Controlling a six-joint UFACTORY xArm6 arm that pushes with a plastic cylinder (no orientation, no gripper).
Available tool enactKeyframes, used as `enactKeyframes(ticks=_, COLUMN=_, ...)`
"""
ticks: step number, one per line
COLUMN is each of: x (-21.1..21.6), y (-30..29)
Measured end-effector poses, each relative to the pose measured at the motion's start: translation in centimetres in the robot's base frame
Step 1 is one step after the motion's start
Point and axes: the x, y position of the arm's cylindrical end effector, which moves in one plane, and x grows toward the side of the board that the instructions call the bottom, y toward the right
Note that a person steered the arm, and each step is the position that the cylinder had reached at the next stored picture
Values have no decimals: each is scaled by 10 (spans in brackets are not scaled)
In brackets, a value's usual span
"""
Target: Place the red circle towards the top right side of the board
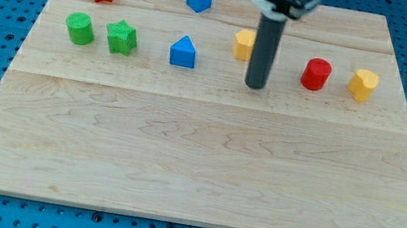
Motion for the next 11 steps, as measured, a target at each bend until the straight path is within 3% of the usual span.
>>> enactKeyframes(ticks=1, x=-5, y=73)
enactKeyframes(ticks=2, x=-80, y=92)
enactKeyframes(ticks=3, x=-117, y=92)
enactKeyframes(ticks=4, x=-102, y=59)
enactKeyframes(ticks=5, x=-119, y=29)
enactKeyframes(ticks=6, x=-143, y=54)
enactKeyframes(ticks=8, x=-119, y=79)
enactKeyframes(ticks=10, x=-176, y=97)
enactKeyframes(ticks=11, x=-174, y=97)
